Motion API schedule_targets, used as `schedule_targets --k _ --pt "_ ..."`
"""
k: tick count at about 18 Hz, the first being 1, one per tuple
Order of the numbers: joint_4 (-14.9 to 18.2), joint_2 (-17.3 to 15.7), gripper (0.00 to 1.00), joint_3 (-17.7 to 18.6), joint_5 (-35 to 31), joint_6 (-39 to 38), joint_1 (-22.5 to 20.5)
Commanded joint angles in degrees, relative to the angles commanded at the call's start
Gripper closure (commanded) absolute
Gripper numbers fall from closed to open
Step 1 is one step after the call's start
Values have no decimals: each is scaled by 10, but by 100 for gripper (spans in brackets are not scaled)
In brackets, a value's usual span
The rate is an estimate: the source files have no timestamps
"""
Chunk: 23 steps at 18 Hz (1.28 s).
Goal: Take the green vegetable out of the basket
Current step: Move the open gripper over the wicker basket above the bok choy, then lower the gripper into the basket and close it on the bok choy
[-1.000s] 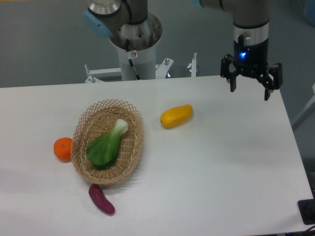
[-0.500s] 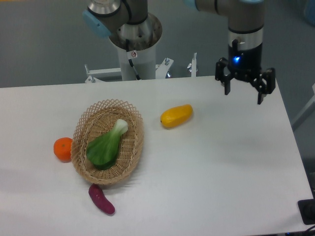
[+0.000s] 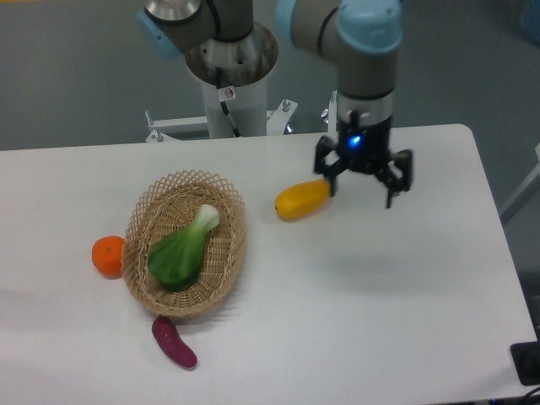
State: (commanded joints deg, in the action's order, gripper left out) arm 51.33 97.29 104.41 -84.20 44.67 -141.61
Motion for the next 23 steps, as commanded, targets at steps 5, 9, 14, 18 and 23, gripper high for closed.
schedule_targets --k 5,9,14,18,23 --pt "1 -11 0 65 -1 -21 82" --pt "1 -6 0 90 -5 -22 136" --pt "1 8 0 103 -14 8 168" --pt "1 37 0 104 -35 48 182" --pt "1 54 0 110 -49 43 194"
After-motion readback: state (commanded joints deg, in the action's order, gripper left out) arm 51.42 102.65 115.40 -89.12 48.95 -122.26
